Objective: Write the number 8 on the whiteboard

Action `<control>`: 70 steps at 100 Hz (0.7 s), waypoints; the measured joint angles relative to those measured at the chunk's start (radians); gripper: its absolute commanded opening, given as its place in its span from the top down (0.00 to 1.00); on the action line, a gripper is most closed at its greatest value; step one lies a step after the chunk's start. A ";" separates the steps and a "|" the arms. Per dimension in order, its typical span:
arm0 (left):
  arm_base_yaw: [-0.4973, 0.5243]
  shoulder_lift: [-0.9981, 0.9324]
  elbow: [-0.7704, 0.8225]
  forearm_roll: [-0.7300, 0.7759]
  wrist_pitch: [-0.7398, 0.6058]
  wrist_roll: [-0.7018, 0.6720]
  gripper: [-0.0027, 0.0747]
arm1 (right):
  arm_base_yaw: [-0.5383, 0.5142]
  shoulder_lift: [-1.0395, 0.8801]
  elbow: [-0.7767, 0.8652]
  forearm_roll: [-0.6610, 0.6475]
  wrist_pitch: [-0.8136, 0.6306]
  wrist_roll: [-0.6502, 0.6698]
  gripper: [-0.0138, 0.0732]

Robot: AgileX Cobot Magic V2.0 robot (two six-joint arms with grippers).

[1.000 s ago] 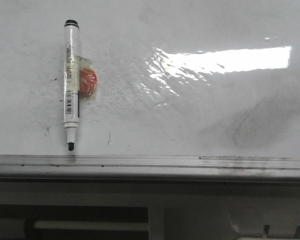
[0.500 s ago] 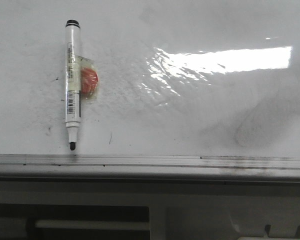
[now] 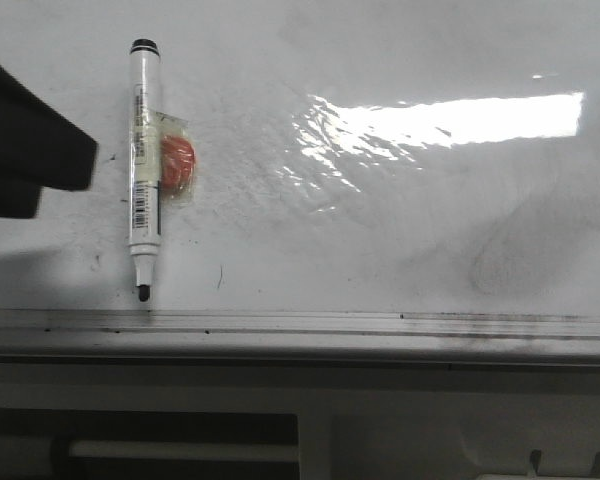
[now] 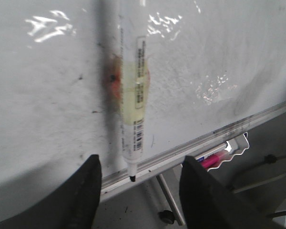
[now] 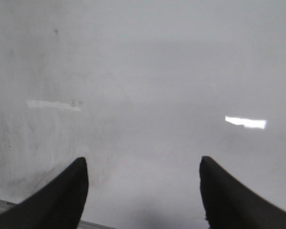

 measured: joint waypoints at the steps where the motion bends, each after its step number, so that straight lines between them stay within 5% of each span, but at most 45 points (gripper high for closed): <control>1: -0.007 0.005 0.000 -0.003 -0.007 0.000 0.52 | 0.000 0.001 0.000 0.000 -0.002 0.000 0.34; 21: -0.128 0.141 -0.004 -0.099 -0.137 0.000 0.57 | 0.000 0.007 0.000 -0.001 -0.024 0.000 0.34; 51: -0.134 0.221 -0.004 -0.152 -0.216 0.002 0.99 | 0.007 0.009 0.000 -0.001 -0.024 0.000 0.34; 70: -0.138 0.221 -0.004 -0.152 -0.229 0.002 0.99 | 0.040 0.009 0.000 0.000 -0.024 0.000 0.34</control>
